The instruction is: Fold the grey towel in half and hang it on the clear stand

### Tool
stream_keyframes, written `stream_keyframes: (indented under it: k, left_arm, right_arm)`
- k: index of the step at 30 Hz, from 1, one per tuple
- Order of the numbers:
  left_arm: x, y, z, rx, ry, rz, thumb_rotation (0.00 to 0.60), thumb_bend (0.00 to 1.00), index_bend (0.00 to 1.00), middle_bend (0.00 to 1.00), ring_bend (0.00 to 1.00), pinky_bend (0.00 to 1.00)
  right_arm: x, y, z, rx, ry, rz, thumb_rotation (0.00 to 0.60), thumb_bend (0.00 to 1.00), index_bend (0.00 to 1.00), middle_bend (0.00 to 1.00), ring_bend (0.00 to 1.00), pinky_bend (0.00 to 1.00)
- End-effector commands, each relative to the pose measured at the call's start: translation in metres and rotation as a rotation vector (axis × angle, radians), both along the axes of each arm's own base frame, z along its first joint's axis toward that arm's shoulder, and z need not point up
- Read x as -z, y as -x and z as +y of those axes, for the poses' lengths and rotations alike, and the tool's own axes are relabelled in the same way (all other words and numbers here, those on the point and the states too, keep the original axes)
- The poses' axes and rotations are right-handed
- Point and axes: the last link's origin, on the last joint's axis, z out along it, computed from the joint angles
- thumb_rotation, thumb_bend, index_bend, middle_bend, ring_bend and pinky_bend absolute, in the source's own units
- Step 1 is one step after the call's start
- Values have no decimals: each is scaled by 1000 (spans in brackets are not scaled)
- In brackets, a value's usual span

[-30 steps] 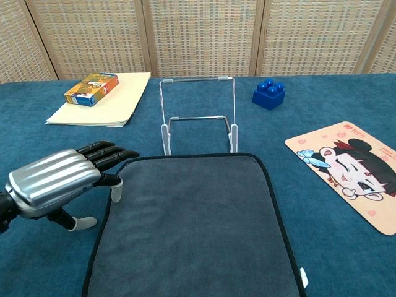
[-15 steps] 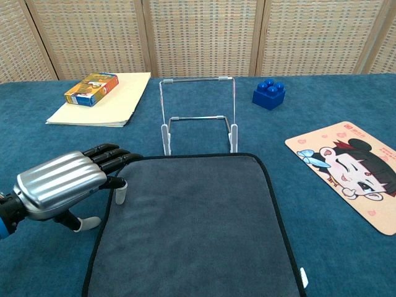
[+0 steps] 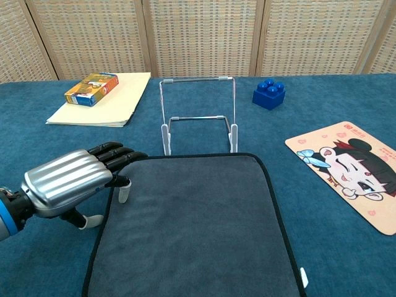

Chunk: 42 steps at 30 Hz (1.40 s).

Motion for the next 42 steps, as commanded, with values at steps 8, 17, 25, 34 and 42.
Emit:
stream_keyframes:
  k: [8,17,25,34,42]
  left_arm:
    - [-2,-3,3,6,-1,16,600,343,456,0,0,0]
    - [3,-5,3,6,0,25,600,407,461,0,0,0]
    - [0,-7,6,8,-10,23,600,439,470,0,0,0]
    - [1,-11,7,11,-14,28,600,439,472,0,0,0]
    - [0,-10,8,6,-20,28,600,441,551,0,0,0]
  right_arm:
    - [1,0,0,1,-4,1,600,0,0,0,0,0]
    - [0,0,0,2,-5,-2,600,0,0,0,0,0]
    - [0,0,0,1,-8,-6,600,0,0,0,0,0]
    - [0,0,0,3,-11,-7,600,0,0,0,0,0]
    - [0,0,1,1,-12,-8,600,0,0,0,0,0]
